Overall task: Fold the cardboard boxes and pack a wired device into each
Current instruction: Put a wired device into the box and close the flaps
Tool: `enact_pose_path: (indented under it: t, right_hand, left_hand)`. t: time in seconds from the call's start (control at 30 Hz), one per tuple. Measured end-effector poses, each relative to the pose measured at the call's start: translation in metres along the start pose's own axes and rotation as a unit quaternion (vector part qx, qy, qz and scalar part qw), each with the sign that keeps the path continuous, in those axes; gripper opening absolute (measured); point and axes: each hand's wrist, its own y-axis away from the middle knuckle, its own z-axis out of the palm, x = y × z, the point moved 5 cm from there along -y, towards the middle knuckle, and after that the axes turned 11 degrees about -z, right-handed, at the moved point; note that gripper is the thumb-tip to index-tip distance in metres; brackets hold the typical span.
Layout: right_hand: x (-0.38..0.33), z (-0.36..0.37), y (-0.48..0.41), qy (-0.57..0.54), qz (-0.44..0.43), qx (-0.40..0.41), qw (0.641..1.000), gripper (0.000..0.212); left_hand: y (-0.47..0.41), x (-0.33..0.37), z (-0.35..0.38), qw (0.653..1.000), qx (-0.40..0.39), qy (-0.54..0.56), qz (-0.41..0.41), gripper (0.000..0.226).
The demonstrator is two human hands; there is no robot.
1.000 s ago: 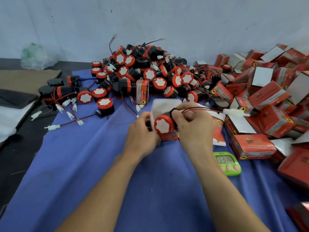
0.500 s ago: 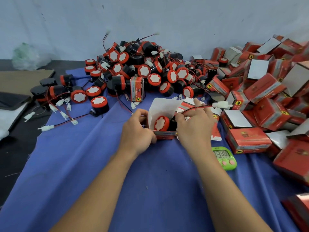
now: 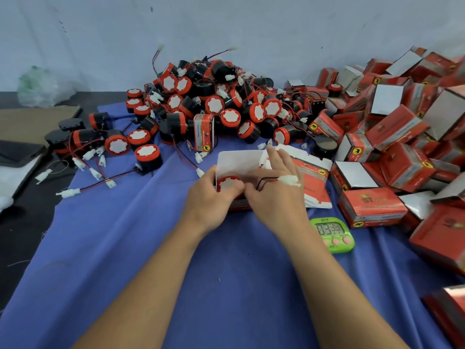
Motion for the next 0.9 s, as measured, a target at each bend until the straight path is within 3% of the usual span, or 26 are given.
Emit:
enact_pose_path:
  t: [0.1,0.2,0.27,0.33,0.43,0.5,0.7,0.8,0.9]
  right_hand:
    - [0.0,-0.026,0.001,-0.022,0.055,0.129,0.99,0.04]
    - [0.009,-0.048,0.004,0.007,0.139,0.151,0.979,0.032]
    - [0.011,-0.051,0.006,-0.079,0.138,0.152,0.975,0.019]
    - [0.006,-0.05,0.007,-0.206,0.11,0.158,0.96,0.02]
    - [-0.004,-0.049,0.003,-0.39,0.077,0.151,0.905,0.021]
    - [-0.006,-0.046,0.0,-0.425,0.064,0.114,0.896,0.018]
    - [-0.006,-0.032,0.002,-0.207,0.052,0.028,0.977,0.02]
    - [-0.008,-0.027,0.002,-0.114,0.056,-0.037,0.991,0.022]
    - [-0.025,-0.019,0.002,0.055,-0.014,-0.11,0.992,0.024]
  left_hand:
    - [-0.004,-0.002,-0.001,0.999,0.042,-0.019,-0.006,0.028]
    - [-0.005,-0.001,-0.001,0.998,0.054,-0.018,-0.012,0.03]
    - [-0.006,0.0,0.0,0.998,0.064,-0.023,-0.009,0.033]
    - [-0.007,-0.002,0.0,0.997,0.067,-0.028,-0.012,0.028]
    - [-0.01,-0.004,-0.001,0.998,0.058,-0.031,-0.013,0.027]
    - [-0.011,-0.004,-0.001,0.998,0.052,-0.032,-0.014,0.025]
    - [-0.008,-0.001,-0.001,0.999,0.043,-0.03,-0.008,0.039]
    - [-0.009,-0.002,-0.002,0.998,0.048,-0.031,-0.011,0.04]
    - [-0.009,-0.002,-0.002,0.998,0.054,-0.028,-0.008,0.029]
